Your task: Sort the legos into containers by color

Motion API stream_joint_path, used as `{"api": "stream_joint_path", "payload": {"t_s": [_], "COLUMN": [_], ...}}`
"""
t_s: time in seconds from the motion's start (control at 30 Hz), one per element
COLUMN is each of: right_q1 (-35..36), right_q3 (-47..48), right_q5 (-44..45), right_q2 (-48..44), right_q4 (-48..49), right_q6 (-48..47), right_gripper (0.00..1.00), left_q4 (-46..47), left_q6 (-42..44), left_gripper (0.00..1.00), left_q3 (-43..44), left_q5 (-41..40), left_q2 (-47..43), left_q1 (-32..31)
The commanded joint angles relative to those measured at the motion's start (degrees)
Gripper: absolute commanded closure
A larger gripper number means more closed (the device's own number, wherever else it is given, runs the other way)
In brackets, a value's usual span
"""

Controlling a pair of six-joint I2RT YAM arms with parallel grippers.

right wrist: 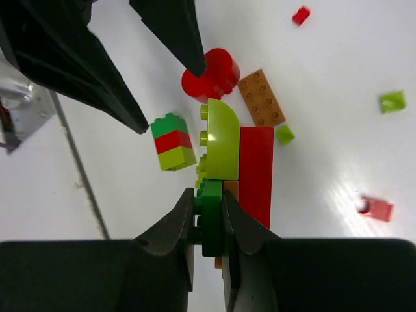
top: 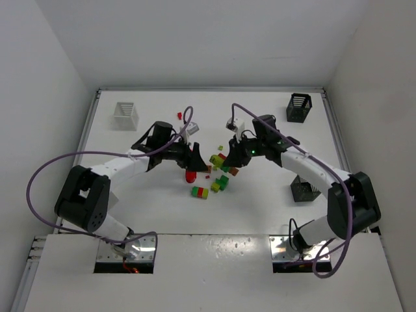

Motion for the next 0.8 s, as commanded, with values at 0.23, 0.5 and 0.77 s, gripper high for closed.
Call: {"api": "stream_joint_path", "payload": {"t_s": [0.23, 0.5, 0.77], "right_q1": [5.19, 8.45, 12.66], "right_q3": [-7.26, -9.02, -7.26], "right_q5": [8.20, 7.15, 5.48], "right_q2": [-9.69, -11.71, -11.62], "right_q4": [8.66, 9.46, 6.12], "right_q6": [-22.60, -33.40, -41.59], "right_gripper": [1.00, 1.00, 1.00], "left_q4": [11.49, 10.26, 9.03], "left_q6": [-20.44, -20.63, -19.48], "left_gripper": [0.16, 0.11, 0.17], "left_q3": [2.65, 2.12, 2.65], "left_q5": [13.81, 11.97, 10.91], "left_q2": [2.44, 2.97, 4.64], "left_q1": [2.90, 2.90, 2.90]}}
